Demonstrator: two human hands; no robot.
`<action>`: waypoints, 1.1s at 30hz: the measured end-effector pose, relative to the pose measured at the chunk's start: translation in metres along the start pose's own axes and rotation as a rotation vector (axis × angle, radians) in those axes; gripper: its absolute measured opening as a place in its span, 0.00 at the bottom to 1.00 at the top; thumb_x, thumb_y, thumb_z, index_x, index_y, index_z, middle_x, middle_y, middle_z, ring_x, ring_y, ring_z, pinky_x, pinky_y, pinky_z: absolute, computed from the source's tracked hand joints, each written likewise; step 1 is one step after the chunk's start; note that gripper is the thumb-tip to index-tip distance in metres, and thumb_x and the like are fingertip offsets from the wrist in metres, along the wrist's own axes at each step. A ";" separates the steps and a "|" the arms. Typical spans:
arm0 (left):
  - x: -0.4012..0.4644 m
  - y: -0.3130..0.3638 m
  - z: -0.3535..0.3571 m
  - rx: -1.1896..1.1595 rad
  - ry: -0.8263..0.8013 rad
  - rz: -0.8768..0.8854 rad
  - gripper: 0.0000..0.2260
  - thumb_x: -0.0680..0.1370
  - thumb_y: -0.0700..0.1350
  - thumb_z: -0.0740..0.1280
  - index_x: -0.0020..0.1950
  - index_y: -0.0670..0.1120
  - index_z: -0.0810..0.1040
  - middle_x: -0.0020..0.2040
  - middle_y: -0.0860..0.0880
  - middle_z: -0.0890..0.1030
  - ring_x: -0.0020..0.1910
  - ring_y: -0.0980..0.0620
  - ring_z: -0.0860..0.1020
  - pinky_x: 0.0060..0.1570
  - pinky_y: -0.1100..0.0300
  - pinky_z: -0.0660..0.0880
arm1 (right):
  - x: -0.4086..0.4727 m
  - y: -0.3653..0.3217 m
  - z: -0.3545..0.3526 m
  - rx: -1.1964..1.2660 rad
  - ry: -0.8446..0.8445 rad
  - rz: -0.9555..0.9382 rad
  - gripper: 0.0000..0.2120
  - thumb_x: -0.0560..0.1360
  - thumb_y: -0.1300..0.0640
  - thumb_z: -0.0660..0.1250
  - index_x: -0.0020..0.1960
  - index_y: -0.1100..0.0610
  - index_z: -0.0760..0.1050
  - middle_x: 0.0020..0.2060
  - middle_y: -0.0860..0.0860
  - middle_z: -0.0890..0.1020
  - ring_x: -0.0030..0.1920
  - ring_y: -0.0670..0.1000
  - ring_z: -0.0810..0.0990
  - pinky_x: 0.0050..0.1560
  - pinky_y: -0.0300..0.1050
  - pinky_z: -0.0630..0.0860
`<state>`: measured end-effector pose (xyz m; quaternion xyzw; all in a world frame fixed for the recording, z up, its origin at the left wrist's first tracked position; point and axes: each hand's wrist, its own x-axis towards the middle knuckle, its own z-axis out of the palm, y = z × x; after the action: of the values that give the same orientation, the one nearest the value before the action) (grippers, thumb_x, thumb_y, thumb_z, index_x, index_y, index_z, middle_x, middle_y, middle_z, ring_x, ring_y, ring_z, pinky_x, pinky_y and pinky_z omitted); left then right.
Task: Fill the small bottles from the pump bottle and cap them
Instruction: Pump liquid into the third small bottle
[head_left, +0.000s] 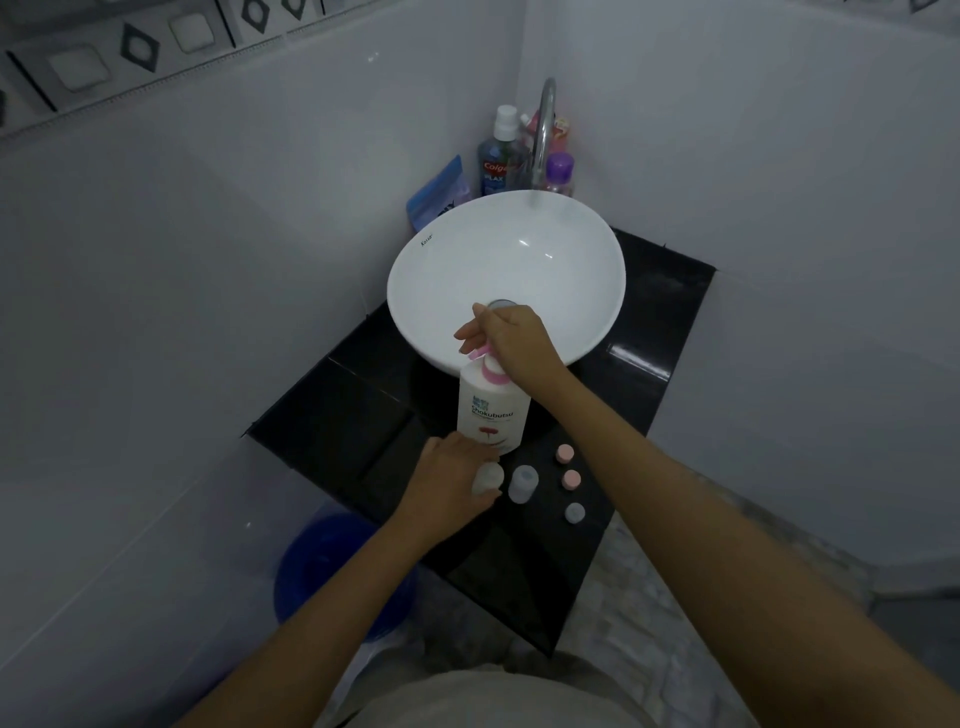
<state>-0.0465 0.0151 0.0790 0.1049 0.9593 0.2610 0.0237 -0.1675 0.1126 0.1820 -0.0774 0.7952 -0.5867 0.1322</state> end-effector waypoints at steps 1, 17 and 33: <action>0.002 -0.001 0.003 0.056 -0.017 0.003 0.16 0.72 0.51 0.71 0.58 0.49 0.78 0.56 0.51 0.81 0.59 0.51 0.73 0.57 0.59 0.63 | 0.000 0.000 0.000 -0.001 0.000 0.000 0.20 0.81 0.56 0.56 0.45 0.67 0.81 0.31 0.51 0.81 0.29 0.41 0.79 0.49 0.45 0.77; 0.016 0.005 0.025 0.317 -0.031 -0.001 0.30 0.67 0.65 0.68 0.65 0.52 0.73 0.64 0.52 0.77 0.65 0.50 0.69 0.59 0.54 0.60 | 0.002 0.003 -0.001 -0.014 -0.001 -0.012 0.19 0.80 0.54 0.57 0.42 0.63 0.82 0.30 0.50 0.82 0.28 0.40 0.79 0.48 0.44 0.77; 0.002 0.032 -0.013 -0.665 0.209 -0.278 0.14 0.70 0.44 0.73 0.54 0.49 0.77 0.52 0.53 0.80 0.52 0.60 0.78 0.48 0.71 0.74 | 0.004 0.006 -0.001 0.003 -0.002 -0.020 0.20 0.81 0.54 0.57 0.43 0.64 0.82 0.33 0.56 0.83 0.30 0.42 0.80 0.47 0.41 0.77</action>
<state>-0.0439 0.0366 0.1063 -0.0670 0.8244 0.5620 -0.0063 -0.1713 0.1141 0.1758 -0.0855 0.7933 -0.5893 0.1272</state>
